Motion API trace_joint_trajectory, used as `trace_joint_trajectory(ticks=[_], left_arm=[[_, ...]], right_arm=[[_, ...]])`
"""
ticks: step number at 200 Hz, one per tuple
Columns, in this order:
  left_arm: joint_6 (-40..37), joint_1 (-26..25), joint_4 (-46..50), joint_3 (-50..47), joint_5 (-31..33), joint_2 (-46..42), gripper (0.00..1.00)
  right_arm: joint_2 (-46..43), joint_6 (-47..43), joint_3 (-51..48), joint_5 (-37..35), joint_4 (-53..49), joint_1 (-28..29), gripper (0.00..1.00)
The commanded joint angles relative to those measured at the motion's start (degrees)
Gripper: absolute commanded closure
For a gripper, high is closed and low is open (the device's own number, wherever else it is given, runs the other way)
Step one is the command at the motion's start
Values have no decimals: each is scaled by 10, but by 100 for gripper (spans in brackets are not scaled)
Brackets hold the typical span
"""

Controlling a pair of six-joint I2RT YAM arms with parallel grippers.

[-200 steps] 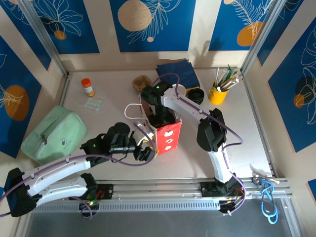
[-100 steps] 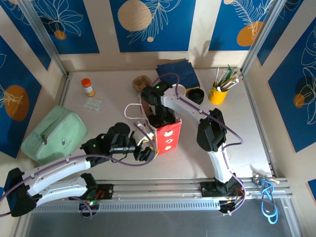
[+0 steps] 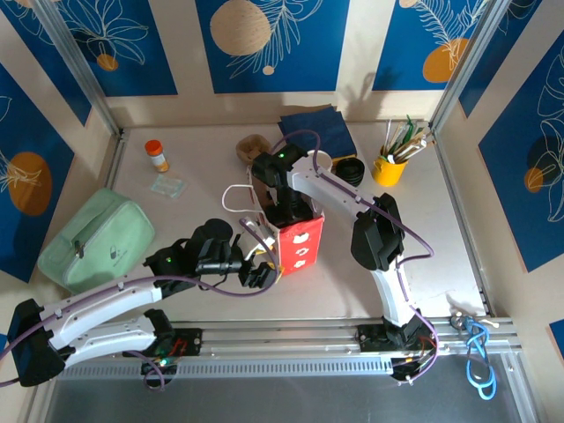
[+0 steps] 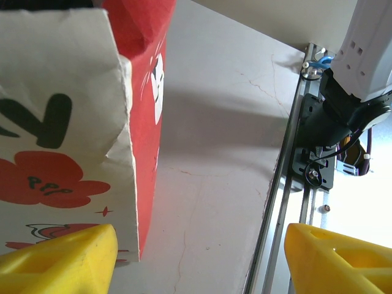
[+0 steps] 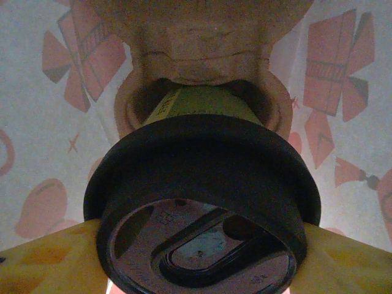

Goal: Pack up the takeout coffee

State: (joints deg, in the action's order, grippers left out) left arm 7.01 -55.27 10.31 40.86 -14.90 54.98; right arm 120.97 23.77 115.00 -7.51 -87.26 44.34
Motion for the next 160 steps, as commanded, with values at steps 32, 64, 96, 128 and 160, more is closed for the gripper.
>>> trace_joint_trajectory(ticks=[32, 64, 96, 128, 160], left_arm=[[-1, -8, -3, 5, 0, 1, 28], [-1, -8, -3, 6, -1, 3, 28], [0, -9, -1, 6, 0, 1, 28], [1, -11, 0, 4, 4, -3, 28], [0, -12, 1, 3, 6, -6, 28]], right_arm=[[-2, -4, 16, 3, -2, 1, 35], [-9, -3, 16, 2, -4, 2, 34], [-10, -3, 17, 0, -6, 2, 31], [-14, -7, 16, 6, -4, 3, 26], [-21, -6, 18, 7, -3, 3, 20]])
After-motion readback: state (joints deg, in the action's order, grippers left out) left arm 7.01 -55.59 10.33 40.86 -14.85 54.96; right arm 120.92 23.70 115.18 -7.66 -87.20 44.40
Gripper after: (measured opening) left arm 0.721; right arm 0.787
